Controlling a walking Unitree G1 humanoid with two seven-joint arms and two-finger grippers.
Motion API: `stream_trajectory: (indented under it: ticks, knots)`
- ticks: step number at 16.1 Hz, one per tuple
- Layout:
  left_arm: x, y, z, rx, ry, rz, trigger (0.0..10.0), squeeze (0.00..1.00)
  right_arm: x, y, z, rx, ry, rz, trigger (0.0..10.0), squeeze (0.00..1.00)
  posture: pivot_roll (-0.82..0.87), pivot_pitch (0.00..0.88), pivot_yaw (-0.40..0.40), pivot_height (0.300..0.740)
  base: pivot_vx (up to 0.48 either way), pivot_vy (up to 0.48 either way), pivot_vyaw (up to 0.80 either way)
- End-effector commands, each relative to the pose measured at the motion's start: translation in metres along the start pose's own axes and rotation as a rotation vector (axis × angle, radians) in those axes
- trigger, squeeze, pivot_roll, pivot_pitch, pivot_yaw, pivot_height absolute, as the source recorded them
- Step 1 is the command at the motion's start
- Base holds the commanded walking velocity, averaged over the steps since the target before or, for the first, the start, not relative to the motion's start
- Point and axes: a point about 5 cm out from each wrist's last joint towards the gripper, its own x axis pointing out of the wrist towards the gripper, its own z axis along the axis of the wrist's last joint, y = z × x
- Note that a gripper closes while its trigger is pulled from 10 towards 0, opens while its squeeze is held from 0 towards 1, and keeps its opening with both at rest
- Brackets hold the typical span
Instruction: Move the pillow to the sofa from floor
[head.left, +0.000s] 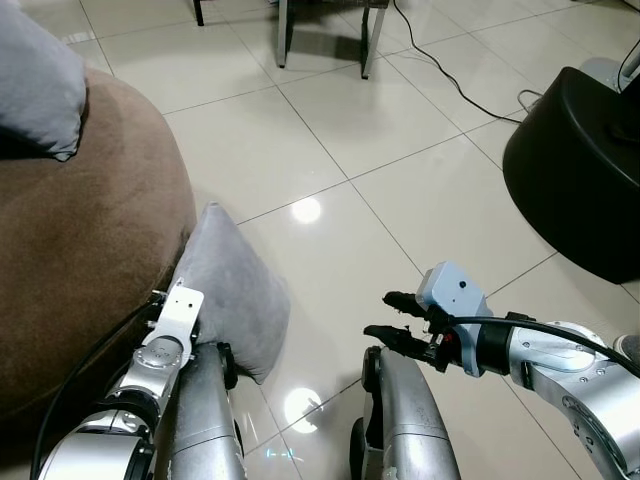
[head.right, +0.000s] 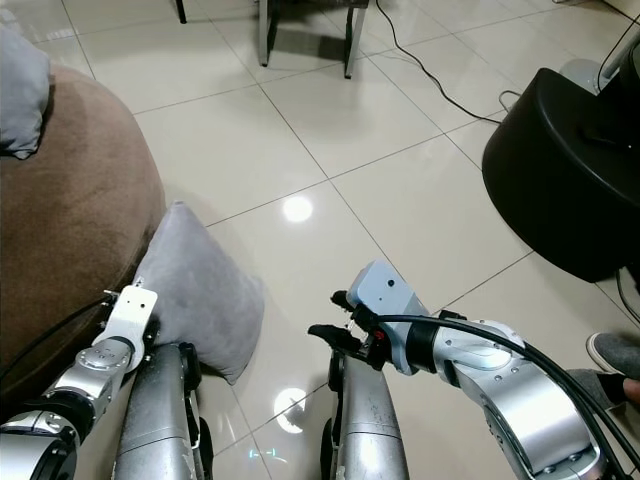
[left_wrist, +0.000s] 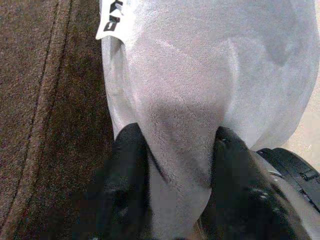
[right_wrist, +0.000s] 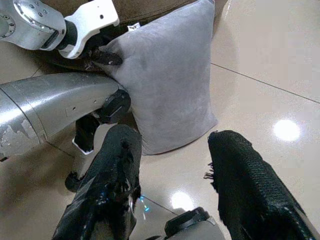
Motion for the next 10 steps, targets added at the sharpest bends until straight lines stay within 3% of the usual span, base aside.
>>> stream_trajectory:
  ticks: [1,10]
  knots:
    - [-0.0006,-0.0083,-0.0059,0.009,0.026,-0.028,0.0,0.00,-0.0026,0.0044,-0.0003,0.001,0.005,0.022,10.0,0.00,-0.12,0.195,-0.104,0.551,0.000,0.000,0.00]
    - [-0.0009,-0.0117,-0.0074,0.010,0.028,-0.044,0.0,0.00,-0.0031,0.0077,-0.0026,0.007,0.006,0.017,10.0,0.00,-0.11,0.187,-0.096,0.551,0.000,0.000,0.00]
